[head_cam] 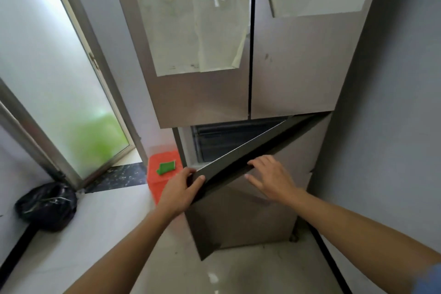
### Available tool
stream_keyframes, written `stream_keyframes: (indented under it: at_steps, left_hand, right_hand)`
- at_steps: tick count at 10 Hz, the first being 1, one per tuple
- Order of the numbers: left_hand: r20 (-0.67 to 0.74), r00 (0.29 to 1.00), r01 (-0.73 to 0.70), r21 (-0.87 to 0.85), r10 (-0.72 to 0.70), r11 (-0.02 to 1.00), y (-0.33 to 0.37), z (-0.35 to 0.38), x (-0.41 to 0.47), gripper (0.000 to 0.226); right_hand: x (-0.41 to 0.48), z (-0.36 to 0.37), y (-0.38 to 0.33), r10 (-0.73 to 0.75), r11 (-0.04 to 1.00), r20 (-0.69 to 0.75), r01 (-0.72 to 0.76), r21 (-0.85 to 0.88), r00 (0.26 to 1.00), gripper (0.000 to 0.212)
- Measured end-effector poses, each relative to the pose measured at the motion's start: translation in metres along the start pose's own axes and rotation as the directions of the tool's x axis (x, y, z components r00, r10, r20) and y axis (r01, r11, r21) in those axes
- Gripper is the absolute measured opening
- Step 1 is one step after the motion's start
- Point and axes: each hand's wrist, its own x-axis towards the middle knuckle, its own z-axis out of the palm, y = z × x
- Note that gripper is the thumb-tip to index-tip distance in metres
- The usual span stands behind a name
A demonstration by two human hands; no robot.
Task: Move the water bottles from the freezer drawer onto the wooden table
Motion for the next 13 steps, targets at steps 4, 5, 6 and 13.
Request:
stream_keyframes:
  at_steps: [4, 5, 6, 13]
  left_hand:
    - [-0.423, 0.881, 0.240, 0.013, -0.213, 0.971, -0.030, -0.006, 0.091, 0.065]
    - [-0.432, 0.863, 0.270, -0.048, -0.264, 0.962, -0.032, -0.007, 0.118, 0.070]
    - [-0.427, 0.864, 0.252, -0.095, -0.268, 0.963, -0.040, -0.010, 0.144, 0.080]
    - [-0.363, 0.905, 0.260, 0.052, -0.224, 0.964, -0.071, -0.030, 0.192, 0.061]
  right_hand:
    - [0.124, 0.053, 0.003, -0.108, 0.994, -0.069, 0.109, -0.003, 0.992, 0.032]
    - [0.143, 0.063, 0.004, -0.099, 0.995, -0.074, 0.098, -0.027, 0.992, 0.035]
    - [0.154, 0.073, 0.007, -0.128, 0.992, -0.091, 0.126, -0.027, 0.988, 0.050]
    - [0.186, 0.026, -0.015, -0.120, 0.981, -0.381, 0.169, 0.096, 0.917, 0.033]
